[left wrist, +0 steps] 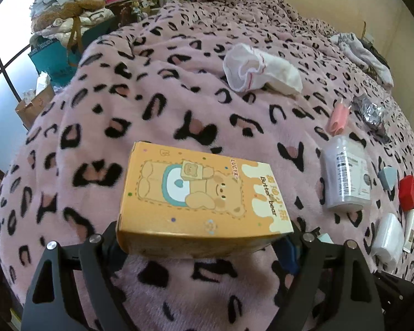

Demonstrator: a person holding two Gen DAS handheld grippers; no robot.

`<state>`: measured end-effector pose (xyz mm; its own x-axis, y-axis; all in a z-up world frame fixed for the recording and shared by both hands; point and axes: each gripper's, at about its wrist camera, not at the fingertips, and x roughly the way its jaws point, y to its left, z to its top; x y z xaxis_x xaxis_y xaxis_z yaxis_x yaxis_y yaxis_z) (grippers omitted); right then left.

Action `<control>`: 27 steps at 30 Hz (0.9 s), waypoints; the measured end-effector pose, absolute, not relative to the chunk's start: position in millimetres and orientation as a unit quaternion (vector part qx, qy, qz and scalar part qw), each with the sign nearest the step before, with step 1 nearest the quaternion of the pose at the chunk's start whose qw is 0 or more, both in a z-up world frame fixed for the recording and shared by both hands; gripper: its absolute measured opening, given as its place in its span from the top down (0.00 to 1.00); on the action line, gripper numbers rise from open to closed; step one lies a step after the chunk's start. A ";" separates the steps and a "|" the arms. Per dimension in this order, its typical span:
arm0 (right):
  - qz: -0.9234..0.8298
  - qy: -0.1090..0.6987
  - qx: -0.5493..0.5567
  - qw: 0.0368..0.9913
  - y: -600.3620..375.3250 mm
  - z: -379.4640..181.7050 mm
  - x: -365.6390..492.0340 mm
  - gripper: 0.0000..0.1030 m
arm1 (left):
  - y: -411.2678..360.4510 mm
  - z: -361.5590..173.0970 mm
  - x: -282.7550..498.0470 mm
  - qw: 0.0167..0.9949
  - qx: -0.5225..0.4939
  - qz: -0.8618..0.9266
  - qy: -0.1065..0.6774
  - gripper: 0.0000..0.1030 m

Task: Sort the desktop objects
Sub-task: 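Grasp the yellow Butterbear box with the left tool while the right tool grasps the white-blue tube, then carry the yellow box and white-blue tube toward the white paper bag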

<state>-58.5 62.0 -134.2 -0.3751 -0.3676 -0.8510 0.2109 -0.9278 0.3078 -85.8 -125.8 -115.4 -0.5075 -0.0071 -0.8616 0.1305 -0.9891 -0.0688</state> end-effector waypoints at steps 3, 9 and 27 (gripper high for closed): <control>-0.828 -0.081 0.530 0.166 66.7 -128.5 -53.0 0.80 | -125.0 -102.6 -79.6 0.040 0.487 -0.871 0.055 0.16; -0.834 -0.097 0.523 0.145 74.7 -110.7 -43.4 0.80 | -119.1 -78.4 -65.8 0.045 0.480 -0.875 0.030 0.16; -0.861 -0.122 0.488 0.081 113.4 -31.2 -1.7 0.80 | -88.3 -23.8 -9.3 0.028 0.471 -0.882 -0.003 0.16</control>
